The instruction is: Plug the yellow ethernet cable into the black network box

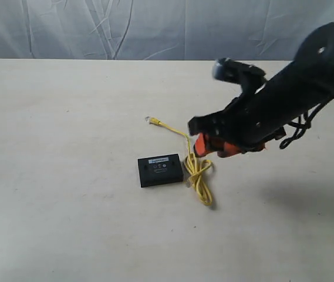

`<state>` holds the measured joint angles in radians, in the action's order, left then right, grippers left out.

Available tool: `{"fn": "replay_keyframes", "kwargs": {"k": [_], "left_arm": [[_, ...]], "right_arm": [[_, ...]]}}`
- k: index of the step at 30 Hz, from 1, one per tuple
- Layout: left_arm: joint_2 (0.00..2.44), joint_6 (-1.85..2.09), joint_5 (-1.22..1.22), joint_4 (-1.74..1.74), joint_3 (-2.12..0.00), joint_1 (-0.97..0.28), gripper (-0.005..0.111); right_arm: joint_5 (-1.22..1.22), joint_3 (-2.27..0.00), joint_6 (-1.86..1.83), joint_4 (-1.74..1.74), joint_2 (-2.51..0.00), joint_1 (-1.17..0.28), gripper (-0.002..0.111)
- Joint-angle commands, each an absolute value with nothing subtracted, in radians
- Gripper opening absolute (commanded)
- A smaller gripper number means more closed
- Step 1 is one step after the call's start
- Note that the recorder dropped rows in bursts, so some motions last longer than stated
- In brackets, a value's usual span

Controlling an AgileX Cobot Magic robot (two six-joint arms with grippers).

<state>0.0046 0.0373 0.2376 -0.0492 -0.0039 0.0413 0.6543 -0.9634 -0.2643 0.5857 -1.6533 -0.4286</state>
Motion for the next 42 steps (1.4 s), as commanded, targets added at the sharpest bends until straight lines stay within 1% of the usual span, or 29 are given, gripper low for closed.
{"fn": "replay_keyframes", "kwargs": {"k": [1, 3, 7, 11, 18, 25, 28, 30, 31, 33, 36, 42], "left_arm": [[0.0, 0.037, 0.232, -0.048, 0.0, 0.043, 0.0], [0.0, 0.037, 0.232, -0.048, 0.0, 0.043, 0.0], [0.0, 0.037, 0.232, -0.048, 0.0, 0.043, 0.0], [0.0, 0.037, 0.232, -0.048, 0.0, 0.043, 0.0], [0.0, 0.037, 0.232, -0.048, 0.0, 0.043, 0.0], [0.0, 0.037, 0.232, -0.048, 0.0, 0.043, 0.0], [0.0, 0.037, 0.232, -0.048, 0.0, 0.043, 0.0], [0.0, 0.037, 0.232, -0.048, 0.0, 0.043, 0.0], [0.0, 0.037, 0.232, -0.048, 0.0, 0.043, 0.0], [0.0, 0.037, 0.232, -0.048, 0.0, 0.043, 0.0], [0.0, 0.037, 0.232, -0.048, 0.0, 0.043, 0.0], [0.0, 0.037, 0.232, -0.048, 0.0, 0.043, 0.0]], "right_arm": [[0.568, -0.97, 0.188, 0.105, -1.65, -0.655, 0.053], [0.595, -0.983, 0.358, -0.081, -1.667, -0.733, 0.053], [0.641, -1.015, 0.61, -0.366, -1.719, -0.845, 0.053], [0.654, -1.022, 0.741, -0.478, -1.772, -0.917, 0.053], [0.702, -1.022, 0.949, -0.689, -1.85, -0.968, 0.053], [0.674, -1.022, 0.981, -0.708, -1.896, -0.968, 0.053], [0.672, -1.022, 1.05, -0.773, -1.904, -0.968, 0.052], [0.677, -1.022, 1.117, -0.812, -1.9, -0.968, 0.046], [0.678, -1.022, 1.138, -0.818, -1.898, -0.968, 0.04], [0.678, -1.022, 1.14, -0.816, -1.898, -0.968, 0.026], [0.694, -1.022, 1.14, -0.8, -1.898, -0.968, 0.001], [0.746, -1.022, 1.133, -0.814, -1.88, -0.966, -0.001]]}}
